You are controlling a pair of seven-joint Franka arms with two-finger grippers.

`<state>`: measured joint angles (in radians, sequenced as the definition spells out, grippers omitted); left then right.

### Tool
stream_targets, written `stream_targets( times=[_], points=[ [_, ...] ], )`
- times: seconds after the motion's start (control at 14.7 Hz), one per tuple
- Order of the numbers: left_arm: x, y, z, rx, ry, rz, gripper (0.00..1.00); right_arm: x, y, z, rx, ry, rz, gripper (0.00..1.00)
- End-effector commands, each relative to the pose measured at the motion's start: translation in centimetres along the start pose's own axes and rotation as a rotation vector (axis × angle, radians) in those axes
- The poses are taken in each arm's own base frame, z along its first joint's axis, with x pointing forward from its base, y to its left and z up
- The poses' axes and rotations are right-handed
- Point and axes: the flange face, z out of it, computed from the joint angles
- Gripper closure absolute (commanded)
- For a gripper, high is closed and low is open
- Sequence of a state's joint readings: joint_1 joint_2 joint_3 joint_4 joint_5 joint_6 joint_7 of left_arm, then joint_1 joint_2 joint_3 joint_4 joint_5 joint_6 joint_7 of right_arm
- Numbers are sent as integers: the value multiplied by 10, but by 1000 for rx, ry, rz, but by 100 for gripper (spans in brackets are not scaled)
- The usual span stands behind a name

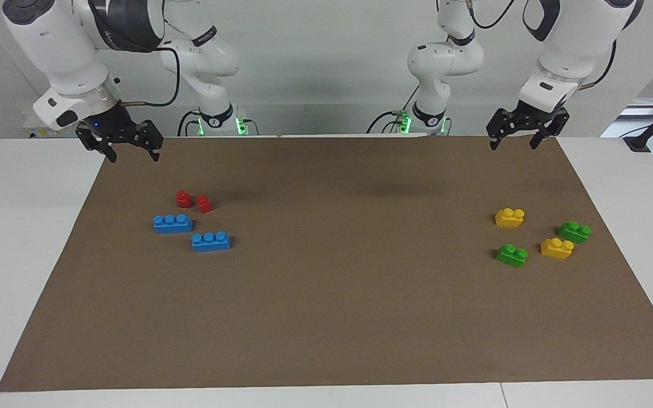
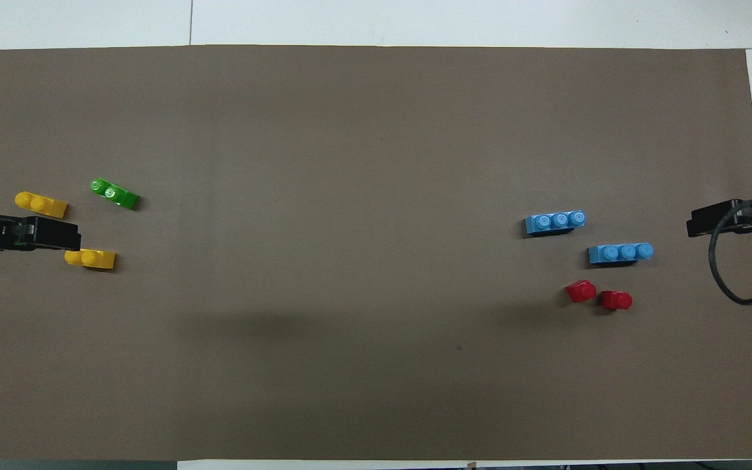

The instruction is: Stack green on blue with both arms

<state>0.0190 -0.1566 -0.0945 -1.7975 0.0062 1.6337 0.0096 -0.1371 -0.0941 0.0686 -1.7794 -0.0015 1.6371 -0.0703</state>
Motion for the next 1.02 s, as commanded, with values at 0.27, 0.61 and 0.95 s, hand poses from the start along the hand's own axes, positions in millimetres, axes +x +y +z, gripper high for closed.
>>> stream_targets(
  times=[0.27,0.61,0.95],
  points=[
    [-2,4,-6,-16,11,8,0,-1,1,0,-8,-12,-19,0],
    [-8,11,-10,-15,1,12,0,0,1,-1,-10,-8,-22,0],
    [-14,1,7,-17,20,-75,0,2,0,-3,-10,11,-25,0]
  ],
)
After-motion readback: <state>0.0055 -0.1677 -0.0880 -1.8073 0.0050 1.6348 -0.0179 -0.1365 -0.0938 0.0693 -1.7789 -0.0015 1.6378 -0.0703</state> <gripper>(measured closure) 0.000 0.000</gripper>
